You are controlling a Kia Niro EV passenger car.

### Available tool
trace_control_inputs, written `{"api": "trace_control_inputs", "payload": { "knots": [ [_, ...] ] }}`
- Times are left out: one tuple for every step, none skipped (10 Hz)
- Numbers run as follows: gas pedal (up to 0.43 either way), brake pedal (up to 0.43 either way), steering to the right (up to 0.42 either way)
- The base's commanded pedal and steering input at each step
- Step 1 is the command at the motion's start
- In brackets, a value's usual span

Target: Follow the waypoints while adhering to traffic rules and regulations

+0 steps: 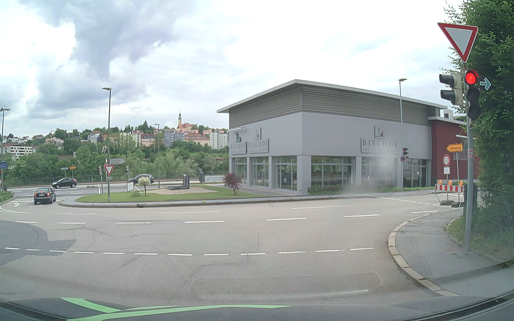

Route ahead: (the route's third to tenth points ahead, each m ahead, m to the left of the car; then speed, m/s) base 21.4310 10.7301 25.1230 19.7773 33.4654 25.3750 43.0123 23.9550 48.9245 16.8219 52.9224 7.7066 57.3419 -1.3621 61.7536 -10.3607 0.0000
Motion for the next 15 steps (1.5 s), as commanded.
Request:
{"api": "trace_control_inputs", "payload": {
  "knots": [
    [0.0, 0.366, 0.0],
    [0.0, 0.366, 0.0],
    [0.0, 0.366, 0.0],
    [0.0, 0.366, 0.0],
    [0.0, 0.366, 0.0],
    [0.0, 0.366, 0.0],
    [0.0, 0.366, 0.0],
    [0.0, 0.366, 0.0],
    [0.0, 0.366, 0.0],
    [0.0, 0.366, 0.0],
    [0.0, 0.372, 0.0],
    [0.0, 0.366, 0.0],
    [0.0, 0.366, 0.0],
    [0.0, 0.366, 0.0],
    [0.0, 0.366, 0.0]
  ]
}}
